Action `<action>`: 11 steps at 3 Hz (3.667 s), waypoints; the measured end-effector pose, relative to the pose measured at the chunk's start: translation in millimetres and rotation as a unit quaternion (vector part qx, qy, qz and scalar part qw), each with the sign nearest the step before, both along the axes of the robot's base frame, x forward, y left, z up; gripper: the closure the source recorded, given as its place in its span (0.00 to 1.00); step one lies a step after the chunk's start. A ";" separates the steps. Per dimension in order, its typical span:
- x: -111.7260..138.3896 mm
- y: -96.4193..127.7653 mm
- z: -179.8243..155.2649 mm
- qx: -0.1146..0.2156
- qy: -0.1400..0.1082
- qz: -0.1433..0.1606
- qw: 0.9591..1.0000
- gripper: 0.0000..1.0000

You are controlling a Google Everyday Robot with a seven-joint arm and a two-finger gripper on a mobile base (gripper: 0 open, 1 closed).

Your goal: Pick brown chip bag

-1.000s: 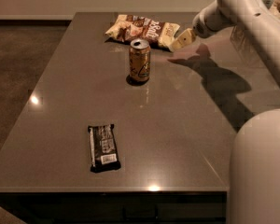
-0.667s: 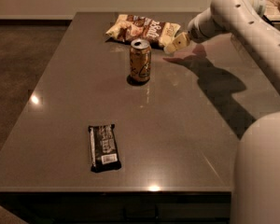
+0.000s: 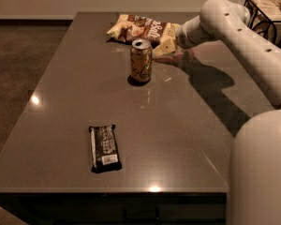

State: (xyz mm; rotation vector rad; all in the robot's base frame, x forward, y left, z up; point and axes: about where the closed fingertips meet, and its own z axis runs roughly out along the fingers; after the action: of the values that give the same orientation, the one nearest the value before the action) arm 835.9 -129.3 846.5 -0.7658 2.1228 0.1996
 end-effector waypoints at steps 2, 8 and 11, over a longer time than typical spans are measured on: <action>18.4 28.8 -1.2 0.039 0.012 0.007 0.999 0.00; -34.0 -0.3 100.4 0.055 -0.057 0.043 0.996 1.00; -78.4 16.6 201.0 0.009 -0.124 0.107 0.987 1.00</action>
Offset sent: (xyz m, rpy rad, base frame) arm 0.0359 0.0334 0.0120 0.1158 0.0134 0.0039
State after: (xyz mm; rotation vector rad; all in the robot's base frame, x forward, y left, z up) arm 757.5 -112.7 1047.5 -0.9568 1.8031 0.2243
